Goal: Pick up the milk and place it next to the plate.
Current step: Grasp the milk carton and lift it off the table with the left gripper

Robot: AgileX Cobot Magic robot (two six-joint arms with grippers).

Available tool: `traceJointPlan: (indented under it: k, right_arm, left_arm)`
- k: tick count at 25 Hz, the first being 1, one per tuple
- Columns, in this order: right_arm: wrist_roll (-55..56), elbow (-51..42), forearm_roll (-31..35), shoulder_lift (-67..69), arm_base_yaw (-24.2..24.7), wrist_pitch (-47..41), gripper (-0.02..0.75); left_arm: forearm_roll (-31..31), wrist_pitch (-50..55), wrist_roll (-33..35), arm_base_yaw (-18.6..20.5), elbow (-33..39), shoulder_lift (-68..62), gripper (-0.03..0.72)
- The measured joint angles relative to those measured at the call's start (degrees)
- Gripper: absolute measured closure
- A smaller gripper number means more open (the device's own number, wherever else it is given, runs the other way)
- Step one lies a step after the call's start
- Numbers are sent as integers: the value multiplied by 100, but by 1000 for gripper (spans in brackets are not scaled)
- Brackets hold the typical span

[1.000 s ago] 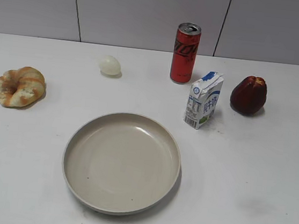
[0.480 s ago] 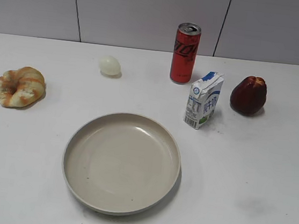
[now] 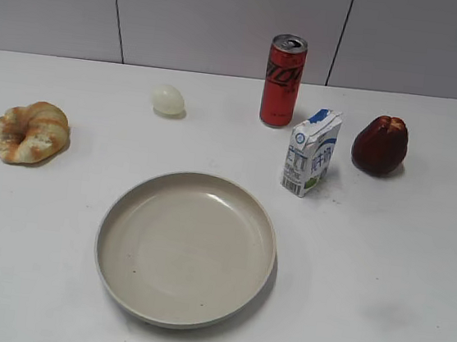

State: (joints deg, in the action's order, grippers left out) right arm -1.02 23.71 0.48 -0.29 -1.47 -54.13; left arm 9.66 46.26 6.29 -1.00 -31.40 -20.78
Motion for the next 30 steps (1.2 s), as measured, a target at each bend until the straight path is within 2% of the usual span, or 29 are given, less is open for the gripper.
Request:
traceJointPlan:
  k: [5, 8, 11, 17, 26, 30]
  right_arm:
    - [0, 0, 0, 0, 0, 0, 272]
    - [0, 0, 0, 0, 0, 0, 272]
    - [0, 0, 0, 0, 0, 0, 272]
    - [0, 0, 0, 0, 0, 0, 272]
    - [0, 0, 0, 0, 0, 0, 272]
    - [0, 0, 0, 0, 0, 0, 272]
  left_arm:
    - [835, -771, 659, -70, -764, -2099, 95]
    - [1321, -822, 1154, -337, -1539, -3335, 95]
    - [1368, -867, 1290, -886, -2397, -4447, 95]
    - [1299, -836, 1330, -2247, -4223, -6425, 95]
    - [1106, 580, 910, -3591, -7506, -9159, 95]
    - [959, 837, 664, -4032, -8407, -10034, 90]
